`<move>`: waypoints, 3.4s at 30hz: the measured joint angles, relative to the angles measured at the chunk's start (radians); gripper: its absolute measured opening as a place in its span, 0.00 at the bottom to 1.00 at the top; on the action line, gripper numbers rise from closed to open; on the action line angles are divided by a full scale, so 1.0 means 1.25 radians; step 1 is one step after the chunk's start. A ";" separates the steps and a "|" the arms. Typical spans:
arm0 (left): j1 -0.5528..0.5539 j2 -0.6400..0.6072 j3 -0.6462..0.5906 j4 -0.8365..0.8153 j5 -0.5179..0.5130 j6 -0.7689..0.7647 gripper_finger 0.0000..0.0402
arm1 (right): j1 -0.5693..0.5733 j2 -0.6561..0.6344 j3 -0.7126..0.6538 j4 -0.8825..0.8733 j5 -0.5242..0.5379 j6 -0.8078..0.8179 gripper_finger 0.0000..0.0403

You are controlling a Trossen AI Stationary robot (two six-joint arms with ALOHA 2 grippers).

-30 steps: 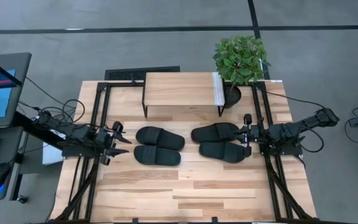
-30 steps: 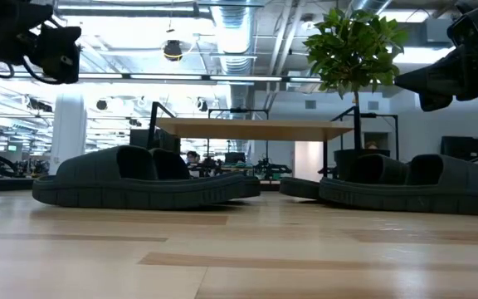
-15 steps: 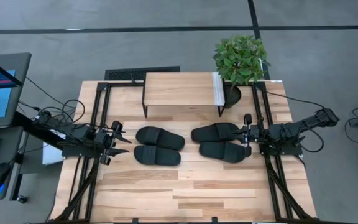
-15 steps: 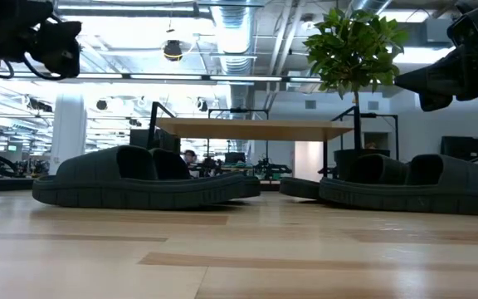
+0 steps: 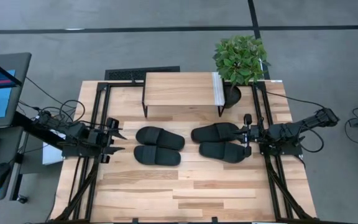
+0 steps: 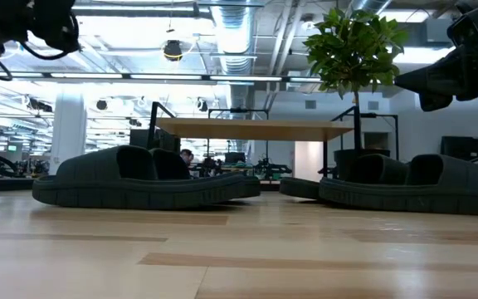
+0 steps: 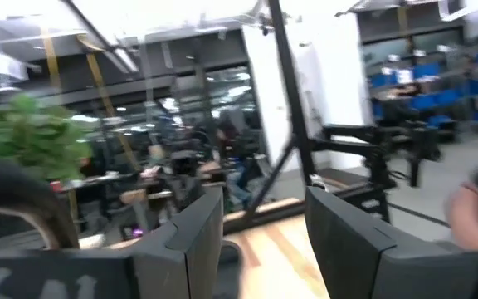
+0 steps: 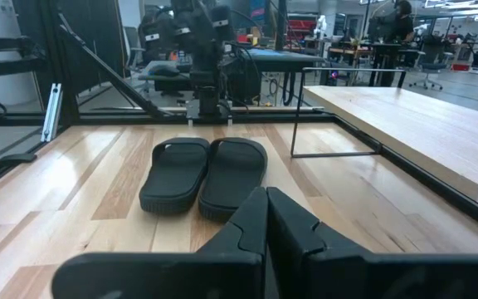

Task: Pick and place slides into the shelf
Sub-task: Put the bottom left black slide on the shelf

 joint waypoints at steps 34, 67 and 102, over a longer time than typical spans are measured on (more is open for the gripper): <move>0.087 0.277 0.091 -0.153 -0.513 -0.581 0.40 | 0.000 0.000 0.000 0.000 0.000 0.000 0.00; 0.140 0.488 0.092 -0.287 -0.036 -1.029 0.40 | 0.000 0.000 0.000 0.000 0.000 0.000 0.00; 0.009 0.592 0.092 -0.294 -0.042 -1.123 0.40 | 0.000 0.000 0.000 0.000 0.000 0.000 0.00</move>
